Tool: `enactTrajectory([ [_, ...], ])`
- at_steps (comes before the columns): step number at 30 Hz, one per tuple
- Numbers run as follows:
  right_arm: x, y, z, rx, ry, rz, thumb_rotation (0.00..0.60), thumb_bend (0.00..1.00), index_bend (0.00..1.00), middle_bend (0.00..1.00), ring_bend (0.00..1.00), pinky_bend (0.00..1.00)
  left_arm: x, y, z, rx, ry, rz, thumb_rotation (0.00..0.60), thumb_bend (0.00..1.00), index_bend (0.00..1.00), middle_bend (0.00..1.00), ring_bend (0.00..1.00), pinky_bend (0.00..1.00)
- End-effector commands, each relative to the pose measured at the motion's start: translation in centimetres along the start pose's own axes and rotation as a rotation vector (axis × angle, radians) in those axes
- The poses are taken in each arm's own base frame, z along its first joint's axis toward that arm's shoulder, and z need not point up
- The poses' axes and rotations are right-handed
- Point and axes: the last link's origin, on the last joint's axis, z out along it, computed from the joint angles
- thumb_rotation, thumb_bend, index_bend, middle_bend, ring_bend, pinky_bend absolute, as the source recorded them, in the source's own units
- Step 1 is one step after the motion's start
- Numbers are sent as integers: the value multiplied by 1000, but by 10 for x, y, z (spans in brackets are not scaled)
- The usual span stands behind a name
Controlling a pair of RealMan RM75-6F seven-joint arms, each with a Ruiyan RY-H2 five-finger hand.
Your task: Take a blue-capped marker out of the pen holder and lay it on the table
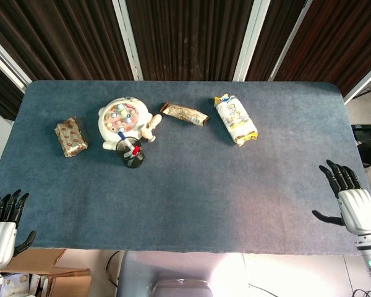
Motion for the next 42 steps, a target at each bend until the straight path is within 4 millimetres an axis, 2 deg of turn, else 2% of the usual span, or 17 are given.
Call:
enactTrajectory([
  [1, 0, 0, 1, -1, 0, -1, 600, 0, 0, 0, 0, 24, 0, 0, 2, 1, -1, 1, 600, 264, 7, 0, 0, 0],
  [9, 1, 0, 4, 1, 0, -1, 600, 0, 0, 0, 0, 23, 0, 4, 7, -11, -4, 5, 600, 264, 8, 10, 0, 0],
  [13, 3, 0, 5, 1, 13, 3, 600, 0, 0, 0, 0, 24, 9, 14, 25, -75, 31, 6, 600, 264, 21, 18, 0, 3],
  [17, 7, -1, 5, 11, 27, -2, 600, 0, 0, 0, 0, 24, 22, 31, 57, -176, 56, -23, 600, 293, 75, 57, 22, 36],
  [20, 7, -3, 5, 20, 22, -6, 600, 0, 0, 0, 0, 24, 30, 47, 90, -246, 48, -70, 600, 321, 143, 113, 68, 96],
  [26, 5, -5, 6, 28, 9, -12, 600, 0, 0, 0, 0, 24, 41, 90, 166, -331, 10, -128, 600, 374, 211, 199, 138, 200],
  [29, 5, -7, 5, 34, 9, -15, 600, 0, 0, 0, 0, 24, 40, 112, 203, -353, -24, -144, 600, 385, 230, 225, 162, 261],
  [31, 5, -8, 5, 34, 7, -18, 600, 0, 0, 0, 0, 23, 37, 123, 225, -357, -65, -122, 600, 382, 217, 219, 164, 265],
  [37, 5, -7, 3, 17, -3, -25, 600, 0, 0, 0, 0, 24, 26, 151, 267, -353, -177, -86, 600, 335, 153, 190, 154, 227],
  [42, 4, -7, 3, 5, -9, -25, 600, 0, 0, 0, 0, 26, 20, 173, 297, -329, -215, -59, 600, 323, 155, 190, 154, 227],
])
